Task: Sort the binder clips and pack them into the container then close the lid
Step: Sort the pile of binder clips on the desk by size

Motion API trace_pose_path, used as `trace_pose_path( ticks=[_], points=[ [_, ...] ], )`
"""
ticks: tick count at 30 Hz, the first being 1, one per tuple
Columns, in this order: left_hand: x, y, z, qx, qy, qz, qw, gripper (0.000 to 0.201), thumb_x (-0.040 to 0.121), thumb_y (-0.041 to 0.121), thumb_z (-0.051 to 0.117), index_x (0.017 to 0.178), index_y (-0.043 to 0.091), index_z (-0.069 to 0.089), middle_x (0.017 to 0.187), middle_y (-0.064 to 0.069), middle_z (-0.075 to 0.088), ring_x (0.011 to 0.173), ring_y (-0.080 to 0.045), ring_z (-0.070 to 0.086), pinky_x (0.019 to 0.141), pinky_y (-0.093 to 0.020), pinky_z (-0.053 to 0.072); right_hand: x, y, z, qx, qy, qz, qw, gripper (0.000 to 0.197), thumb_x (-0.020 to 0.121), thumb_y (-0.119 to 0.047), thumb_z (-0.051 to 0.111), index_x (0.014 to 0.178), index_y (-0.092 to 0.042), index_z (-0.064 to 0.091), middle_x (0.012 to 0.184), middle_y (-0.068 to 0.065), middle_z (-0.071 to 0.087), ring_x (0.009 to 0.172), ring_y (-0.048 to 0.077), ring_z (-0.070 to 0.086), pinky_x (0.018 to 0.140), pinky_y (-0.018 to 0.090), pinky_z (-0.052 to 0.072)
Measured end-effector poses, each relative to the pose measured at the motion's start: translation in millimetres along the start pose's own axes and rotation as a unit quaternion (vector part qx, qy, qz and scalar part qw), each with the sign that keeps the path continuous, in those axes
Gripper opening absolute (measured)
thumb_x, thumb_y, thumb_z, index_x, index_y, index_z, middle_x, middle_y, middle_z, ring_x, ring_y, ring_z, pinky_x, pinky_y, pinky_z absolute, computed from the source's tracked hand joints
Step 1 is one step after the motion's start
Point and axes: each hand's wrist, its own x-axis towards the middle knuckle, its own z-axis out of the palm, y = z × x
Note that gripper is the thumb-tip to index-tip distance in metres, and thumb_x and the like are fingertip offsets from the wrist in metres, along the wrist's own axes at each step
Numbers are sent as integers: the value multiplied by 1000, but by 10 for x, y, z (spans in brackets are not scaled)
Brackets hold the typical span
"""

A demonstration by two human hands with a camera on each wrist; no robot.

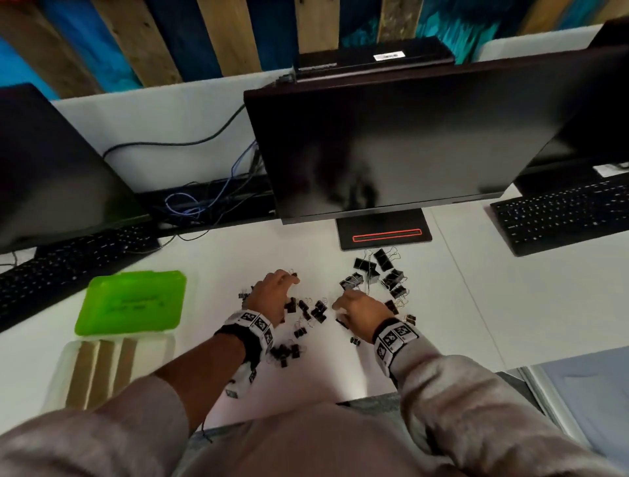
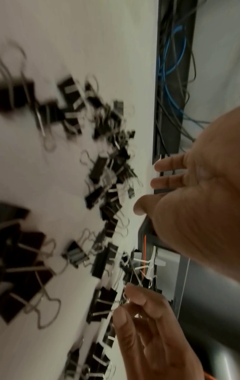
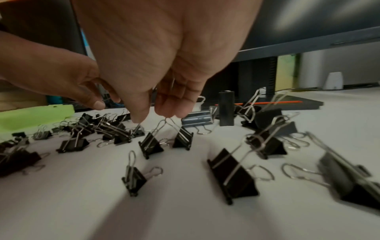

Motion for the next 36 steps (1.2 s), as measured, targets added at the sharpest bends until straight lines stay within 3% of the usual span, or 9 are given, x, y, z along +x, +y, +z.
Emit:
trace_pose_path(
  ticks=[5,9,11,14,18,21,24,29,36],
  points=[
    [-139,-270,-31,-46,-50,-71,995,56,84,-5,48,134,21,43,130,-2,42,113,-21,50,95,-32,44,102,-23,-4,-106,-45,29,993,29,87,-3,45,109,-6,64,116,10,57,117,27,49,91,34,46],
    [-165,-358,-6,-41,-64,-58,995,54,85,-4,54,131,21,46,128,0,44,114,-19,49,91,-21,41,103,7,-79,-162,-58,106,979,30,84,-9,48,111,-5,60,120,10,55,114,29,53,90,40,49],
    [-170,-370,0,-33,-60,-39,997,55,82,-5,56,129,22,49,128,0,46,115,-19,49,93,-25,43,141,-35,-103,-201,-48,107,973,33,81,-12,49,112,-8,58,120,9,55,115,27,52,92,41,48],
    [-182,-387,12,-7,-52,-18,998,52,82,-1,54,129,21,50,129,-2,47,114,-23,49,95,-33,44,273,-231,-110,-172,-14,61,983,32,82,-12,45,111,-10,60,118,8,59,116,27,50,96,39,44],
    [-176,-455,-11,-4,-34,-75,997,57,83,8,58,135,23,41,129,-2,46,115,-22,46,95,-34,43,484,-570,-44,-131,16,15,991,31,92,-30,45,112,-12,61,115,8,60,110,27,50,92,40,43],
    [-172,-537,-47,-11,-54,-93,994,53,83,14,60,132,24,44,127,-2,49,117,-22,44,96,-35,42,623,-734,27,-150,9,5,989,37,93,-37,44,112,-11,62,116,9,57,114,27,46,94,40,39],
    [-178,-607,-55,-34,-84,-85,992,43,82,20,63,124,26,53,124,1,50,118,-20,45,98,-34,40,706,-782,72,-172,-12,12,985,36,94,-34,43,110,-8,62,117,9,56,116,27,44,96,39,36],
    [-191,-721,-67,-46,-96,-94,990,38,85,21,61,122,26,53,122,1,55,118,-19,46,100,-36,39,791,-768,71,-145,-26,60,987,35,92,-32,44,105,-4,60,114,11,57,111,27,47,95,38,38],
    [-139,-800,-214,-96,-76,-96,988,31,86,29,62,115,25,55,114,2,56,110,-16,51,94,-32,43,913,-758,-40,-43,-31,63,997,25,83,-36,51,96,-18,63,107,5,59,100,26,57,87,37,48]
  ],
)
